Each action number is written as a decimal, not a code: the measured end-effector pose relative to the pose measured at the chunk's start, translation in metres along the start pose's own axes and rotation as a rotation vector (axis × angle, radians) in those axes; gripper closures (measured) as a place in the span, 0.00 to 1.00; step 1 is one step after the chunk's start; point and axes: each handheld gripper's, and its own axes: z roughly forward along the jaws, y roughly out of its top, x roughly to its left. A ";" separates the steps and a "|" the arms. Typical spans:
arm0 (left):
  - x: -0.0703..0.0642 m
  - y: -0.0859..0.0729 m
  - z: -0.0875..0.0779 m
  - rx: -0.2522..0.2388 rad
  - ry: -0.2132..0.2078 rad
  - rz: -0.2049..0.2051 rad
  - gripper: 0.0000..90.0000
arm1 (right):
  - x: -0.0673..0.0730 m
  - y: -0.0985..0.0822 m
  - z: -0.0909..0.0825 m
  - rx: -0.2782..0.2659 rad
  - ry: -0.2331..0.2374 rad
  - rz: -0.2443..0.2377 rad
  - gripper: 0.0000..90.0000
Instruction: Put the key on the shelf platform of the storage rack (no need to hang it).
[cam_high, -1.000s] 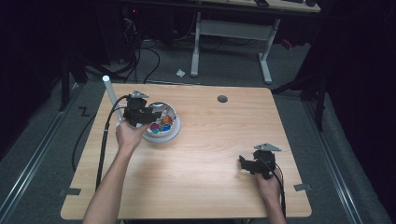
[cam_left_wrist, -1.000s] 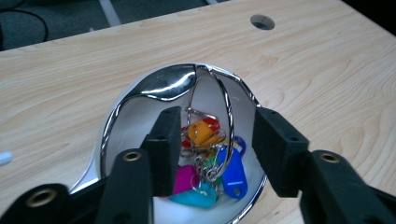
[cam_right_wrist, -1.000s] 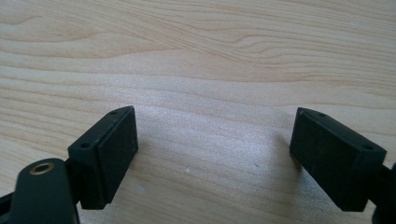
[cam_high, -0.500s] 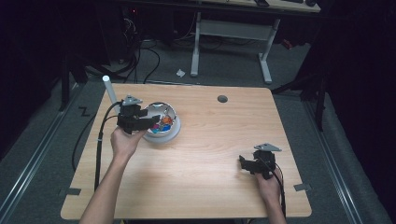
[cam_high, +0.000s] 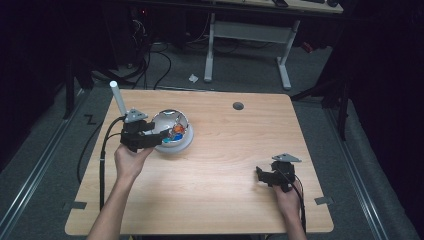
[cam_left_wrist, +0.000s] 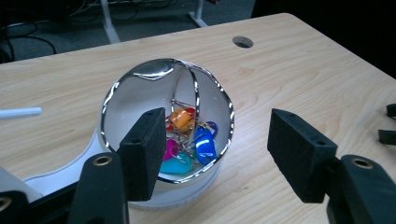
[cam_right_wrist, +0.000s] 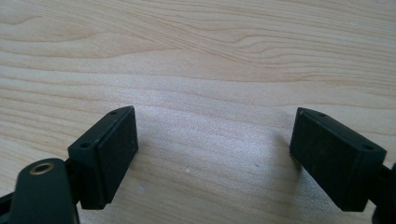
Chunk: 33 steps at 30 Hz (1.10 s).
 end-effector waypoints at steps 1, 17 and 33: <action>0.000 0.000 0.000 0.000 0.000 0.000 0.42 | 0.000 0.000 0.000 0.000 0.000 0.000 0.17; -0.010 -0.013 -0.012 -0.019 -0.026 -0.013 0.38 | 0.000 0.000 0.000 0.000 0.000 0.000 0.17; -0.019 -0.025 -0.021 -0.045 -0.038 -0.018 0.38 | 0.000 0.000 0.000 0.000 0.000 0.000 0.17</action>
